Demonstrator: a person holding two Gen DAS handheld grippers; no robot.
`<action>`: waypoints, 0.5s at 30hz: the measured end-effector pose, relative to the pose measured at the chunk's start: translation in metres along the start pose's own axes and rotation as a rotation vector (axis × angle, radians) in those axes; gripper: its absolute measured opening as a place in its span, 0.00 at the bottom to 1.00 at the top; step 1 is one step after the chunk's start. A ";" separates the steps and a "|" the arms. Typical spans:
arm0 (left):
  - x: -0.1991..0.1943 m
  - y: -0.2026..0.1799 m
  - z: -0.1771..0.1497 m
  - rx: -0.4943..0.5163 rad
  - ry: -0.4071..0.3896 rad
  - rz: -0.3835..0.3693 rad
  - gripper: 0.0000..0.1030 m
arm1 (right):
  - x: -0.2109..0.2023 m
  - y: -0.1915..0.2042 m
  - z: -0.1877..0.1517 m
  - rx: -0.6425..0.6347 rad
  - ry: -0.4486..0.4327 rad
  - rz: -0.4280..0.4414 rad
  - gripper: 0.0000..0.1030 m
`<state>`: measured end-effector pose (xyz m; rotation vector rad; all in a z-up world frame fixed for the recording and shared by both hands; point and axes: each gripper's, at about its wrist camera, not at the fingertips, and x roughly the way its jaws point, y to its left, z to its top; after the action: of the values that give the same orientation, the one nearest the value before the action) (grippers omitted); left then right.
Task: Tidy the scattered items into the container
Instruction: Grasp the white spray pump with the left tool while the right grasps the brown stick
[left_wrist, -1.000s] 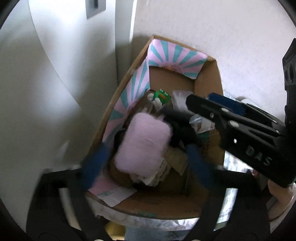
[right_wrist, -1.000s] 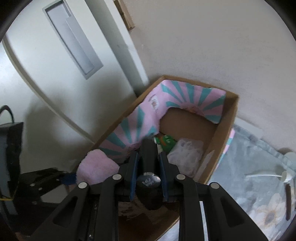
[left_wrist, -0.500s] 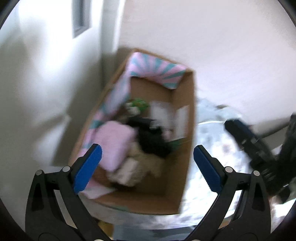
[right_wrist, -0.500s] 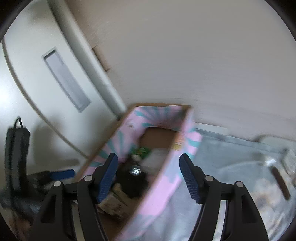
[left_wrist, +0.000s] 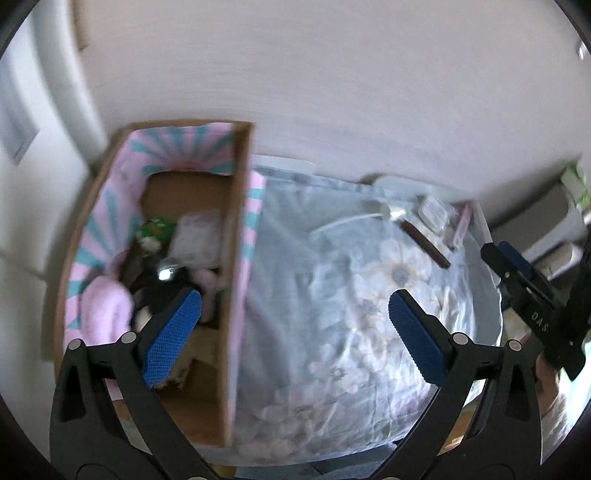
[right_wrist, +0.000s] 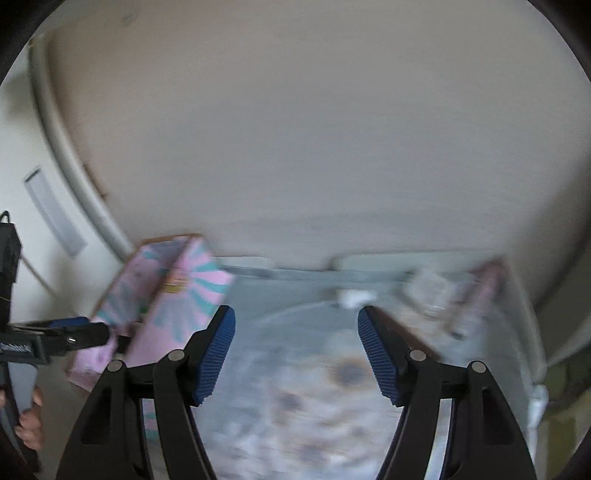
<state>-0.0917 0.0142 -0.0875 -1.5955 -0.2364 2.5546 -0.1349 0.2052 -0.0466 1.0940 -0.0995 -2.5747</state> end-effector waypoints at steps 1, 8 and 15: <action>0.004 -0.008 0.001 0.018 0.005 0.004 0.99 | -0.001 -0.011 -0.001 0.002 0.006 -0.020 0.63; 0.043 -0.067 0.015 0.178 0.009 0.050 0.99 | -0.004 -0.072 -0.009 -0.035 0.037 -0.148 0.63; 0.118 -0.123 0.046 0.414 -0.026 0.030 0.99 | 0.028 -0.088 -0.023 -0.190 0.146 0.038 0.63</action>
<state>-0.1826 0.1539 -0.1477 -1.4151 0.2984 2.4359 -0.1609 0.2800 -0.0989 1.1896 0.1556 -2.4042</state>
